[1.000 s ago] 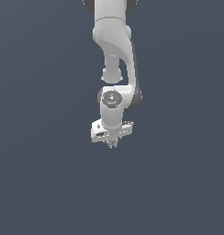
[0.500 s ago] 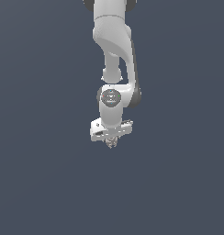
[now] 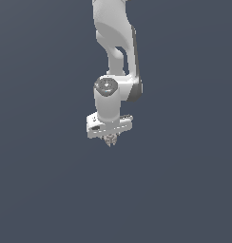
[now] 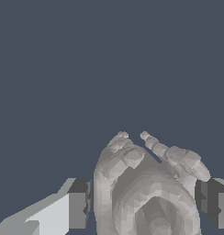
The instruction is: Pick up the object and move it to a goal position.
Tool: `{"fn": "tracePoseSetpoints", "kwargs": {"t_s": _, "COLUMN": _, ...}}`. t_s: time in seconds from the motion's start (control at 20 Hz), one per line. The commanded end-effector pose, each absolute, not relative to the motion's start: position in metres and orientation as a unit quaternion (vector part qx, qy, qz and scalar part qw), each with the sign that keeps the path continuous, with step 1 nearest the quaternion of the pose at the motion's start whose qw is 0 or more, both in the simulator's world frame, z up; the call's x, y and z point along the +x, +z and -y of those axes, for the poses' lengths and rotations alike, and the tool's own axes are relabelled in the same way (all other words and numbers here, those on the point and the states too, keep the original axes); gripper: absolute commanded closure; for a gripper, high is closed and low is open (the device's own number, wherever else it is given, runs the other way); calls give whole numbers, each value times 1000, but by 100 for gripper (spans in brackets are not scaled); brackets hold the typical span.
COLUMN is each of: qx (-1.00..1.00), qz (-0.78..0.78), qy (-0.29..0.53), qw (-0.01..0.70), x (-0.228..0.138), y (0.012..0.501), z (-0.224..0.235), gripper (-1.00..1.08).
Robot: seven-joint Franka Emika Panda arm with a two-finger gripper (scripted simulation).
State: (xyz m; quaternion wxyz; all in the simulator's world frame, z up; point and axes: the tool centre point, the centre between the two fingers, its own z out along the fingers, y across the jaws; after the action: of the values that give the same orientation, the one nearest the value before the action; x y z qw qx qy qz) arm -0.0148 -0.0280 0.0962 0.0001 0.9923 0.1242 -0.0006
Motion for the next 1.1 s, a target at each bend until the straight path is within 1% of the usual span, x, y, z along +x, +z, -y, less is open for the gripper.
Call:
{"fn": "tracePoseSetpoints", "kwargs": {"t_s": 0.0, "qx": 992, "qz": -124, "qy": 0, "qw": 0, "x": -22, "y": 115, "z": 39, "gripper": 108}}
{"fn": "tracePoseSetpoints", "kwargs": {"t_s": 0.35, "qx": 992, "qz": -124, "qy": 0, "qw": 0, "x": -43, "y": 175, "z": 73, "gripper": 108}}
{"fn": "tracePoseSetpoints", "kwargs": {"t_s": 0.6, "qx": 992, "qz": -124, "qy": 0, "qw": -1, "x": -54, "y": 209, "z": 92, "gripper": 108}}
{"fn": "tracePoseSetpoints", "kwargs": {"t_s": 0.85, "qx": 992, "qz": -124, "qy": 0, "qw": -1, "x": -61, "y": 231, "z": 105, "gripper": 108}}
{"fn": "tracePoseSetpoints", "kwargs": {"t_s": 1.05, "qx": 992, "qz": -124, "qy": 0, "qw": 0, "x": -63, "y": 238, "z": 109, "gripper": 108}}
